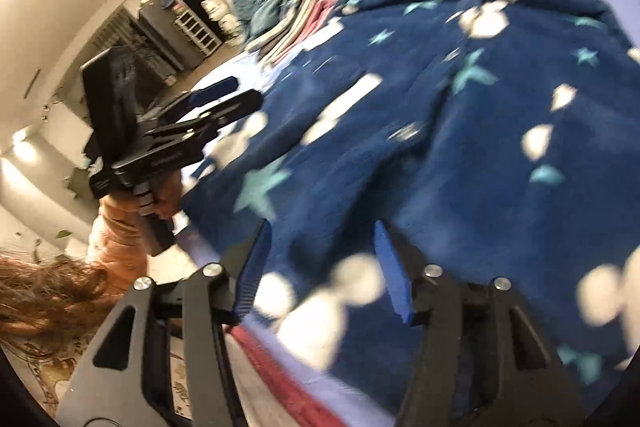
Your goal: Fold small clothes
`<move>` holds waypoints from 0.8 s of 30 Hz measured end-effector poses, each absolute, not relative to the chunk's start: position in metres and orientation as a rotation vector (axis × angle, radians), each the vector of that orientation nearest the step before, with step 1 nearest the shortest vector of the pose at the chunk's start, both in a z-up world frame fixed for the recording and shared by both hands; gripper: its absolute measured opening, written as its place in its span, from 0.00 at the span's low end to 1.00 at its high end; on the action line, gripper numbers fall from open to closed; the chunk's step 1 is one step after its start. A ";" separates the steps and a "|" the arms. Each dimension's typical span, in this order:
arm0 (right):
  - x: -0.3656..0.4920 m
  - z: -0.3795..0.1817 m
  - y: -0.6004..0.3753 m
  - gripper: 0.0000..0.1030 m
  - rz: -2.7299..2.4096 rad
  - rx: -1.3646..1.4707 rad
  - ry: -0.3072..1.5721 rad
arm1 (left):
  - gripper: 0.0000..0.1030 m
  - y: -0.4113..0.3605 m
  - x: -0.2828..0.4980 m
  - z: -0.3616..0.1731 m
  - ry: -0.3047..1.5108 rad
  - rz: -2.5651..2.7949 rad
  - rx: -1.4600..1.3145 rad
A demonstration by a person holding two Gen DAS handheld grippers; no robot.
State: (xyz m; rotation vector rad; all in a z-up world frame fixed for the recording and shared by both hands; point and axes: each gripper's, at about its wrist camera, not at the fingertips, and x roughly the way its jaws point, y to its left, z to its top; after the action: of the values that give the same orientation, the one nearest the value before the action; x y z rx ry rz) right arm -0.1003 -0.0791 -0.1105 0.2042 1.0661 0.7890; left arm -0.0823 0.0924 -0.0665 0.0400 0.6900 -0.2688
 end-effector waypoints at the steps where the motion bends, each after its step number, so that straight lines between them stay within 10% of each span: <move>1: -0.102 -0.112 -0.072 0.51 0.792 0.196 1.072 | 0.81 0.096 -0.084 -0.067 0.694 -0.260 0.027; 3: -0.104 -0.106 -0.062 0.04 0.791 0.189 1.063 | 0.81 0.107 -0.092 -0.069 0.702 -0.226 0.000; 10: -0.117 -0.085 -0.105 0.07 0.656 0.193 1.019 | 0.85 0.145 -0.119 -0.075 0.728 -0.205 -0.125; 16: -0.130 -0.092 -0.137 0.44 0.588 0.294 0.978 | 0.85 0.157 -0.132 -0.103 0.829 -0.248 -0.234; 24: -0.160 -0.091 -0.245 0.55 0.220 0.418 0.904 | 0.62 0.159 -0.140 -0.110 0.853 -0.307 -0.342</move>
State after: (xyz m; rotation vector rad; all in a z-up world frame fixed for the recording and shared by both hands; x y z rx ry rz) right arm -0.1596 -0.2449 -0.0906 0.4179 0.9040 0.2195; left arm -0.1397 0.1593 -0.1100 -0.3416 0.8527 -0.3074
